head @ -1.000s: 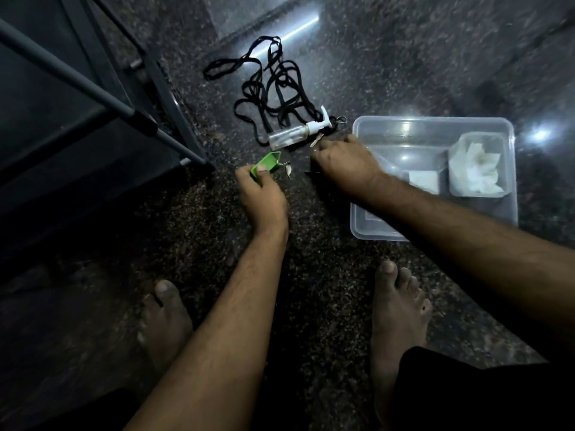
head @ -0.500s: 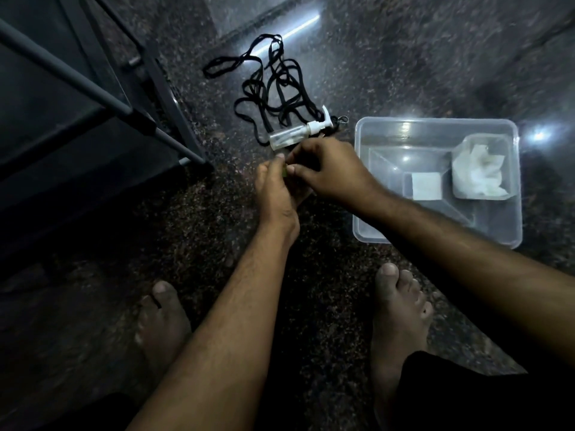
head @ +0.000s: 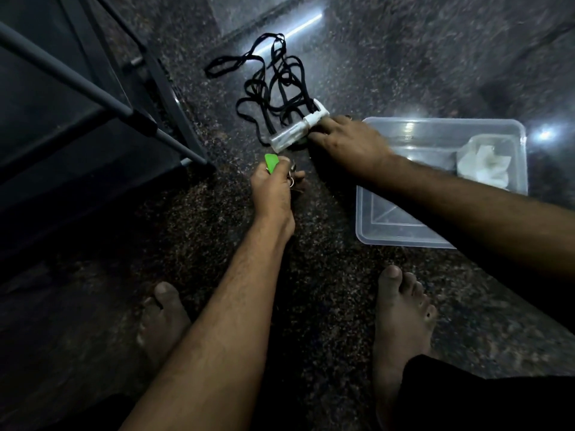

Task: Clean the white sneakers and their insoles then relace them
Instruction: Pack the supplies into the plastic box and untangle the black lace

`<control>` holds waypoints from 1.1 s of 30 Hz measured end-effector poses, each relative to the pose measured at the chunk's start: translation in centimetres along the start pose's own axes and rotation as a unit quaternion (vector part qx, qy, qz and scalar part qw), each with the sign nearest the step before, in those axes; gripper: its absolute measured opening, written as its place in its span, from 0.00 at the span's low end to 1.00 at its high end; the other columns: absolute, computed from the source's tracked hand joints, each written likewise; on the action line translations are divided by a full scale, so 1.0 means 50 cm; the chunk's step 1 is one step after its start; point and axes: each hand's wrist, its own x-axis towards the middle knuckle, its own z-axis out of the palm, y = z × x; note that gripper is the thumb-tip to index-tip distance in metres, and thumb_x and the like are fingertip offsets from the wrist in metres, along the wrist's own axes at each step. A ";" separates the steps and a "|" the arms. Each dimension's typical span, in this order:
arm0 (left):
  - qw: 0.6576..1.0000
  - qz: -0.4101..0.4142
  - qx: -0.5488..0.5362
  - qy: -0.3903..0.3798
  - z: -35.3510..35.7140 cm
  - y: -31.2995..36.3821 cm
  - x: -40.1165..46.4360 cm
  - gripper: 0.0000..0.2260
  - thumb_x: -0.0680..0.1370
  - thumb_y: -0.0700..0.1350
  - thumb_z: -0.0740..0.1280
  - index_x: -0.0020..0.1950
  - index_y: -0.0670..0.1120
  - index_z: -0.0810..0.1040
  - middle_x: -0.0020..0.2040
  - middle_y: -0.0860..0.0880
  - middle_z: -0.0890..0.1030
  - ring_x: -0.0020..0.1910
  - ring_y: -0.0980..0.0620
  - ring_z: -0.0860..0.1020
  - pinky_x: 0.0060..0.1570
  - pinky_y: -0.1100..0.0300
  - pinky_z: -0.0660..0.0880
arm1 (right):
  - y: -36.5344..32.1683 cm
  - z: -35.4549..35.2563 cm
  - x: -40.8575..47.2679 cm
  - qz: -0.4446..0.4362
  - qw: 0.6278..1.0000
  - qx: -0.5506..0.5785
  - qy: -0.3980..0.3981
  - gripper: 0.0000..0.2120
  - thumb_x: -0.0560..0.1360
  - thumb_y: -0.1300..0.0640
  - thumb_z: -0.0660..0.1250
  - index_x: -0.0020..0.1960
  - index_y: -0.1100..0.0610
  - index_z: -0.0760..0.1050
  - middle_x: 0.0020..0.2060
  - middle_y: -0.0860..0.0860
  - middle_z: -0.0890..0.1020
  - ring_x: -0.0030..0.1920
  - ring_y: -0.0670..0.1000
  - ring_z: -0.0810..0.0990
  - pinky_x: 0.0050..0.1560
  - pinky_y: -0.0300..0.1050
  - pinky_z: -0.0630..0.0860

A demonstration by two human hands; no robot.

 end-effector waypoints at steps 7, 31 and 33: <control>0.997 -0.025 -0.062 -0.027 0.012 0.008 -0.010 0.08 0.83 0.36 0.61 0.46 0.44 0.72 0.34 0.47 0.74 0.42 0.47 0.82 0.42 0.55 0.81 | 0.004 0.011 0.016 0.030 1.000 -0.007 -0.003 0.16 0.79 0.55 0.62 0.66 0.57 0.75 0.56 0.59 0.75 0.57 0.61 0.74 0.49 0.57 0.75; 0.999 -0.005 -0.041 -0.013 0.034 0.006 -0.025 0.10 0.83 0.33 0.58 0.48 0.41 0.77 0.41 0.46 0.78 0.37 0.54 0.78 0.32 0.63 0.78 | 0.027 -0.024 -0.045 0.108 0.991 0.078 0.021 0.11 0.78 0.55 0.65 0.59 0.55 0.72 0.52 0.55 0.80 0.53 0.59 0.79 0.54 0.53 0.68; 0.997 -0.017 -0.074 -0.018 0.038 0.004 -0.031 0.09 0.83 0.33 0.57 0.51 0.41 0.75 0.43 0.43 0.79 0.37 0.52 0.79 0.32 0.62 0.77 | 0.021 -0.040 -0.065 0.121 0.980 0.120 0.101 0.08 0.77 0.54 0.66 0.56 0.53 0.76 0.51 0.53 0.79 0.52 0.58 0.79 0.52 0.52 0.70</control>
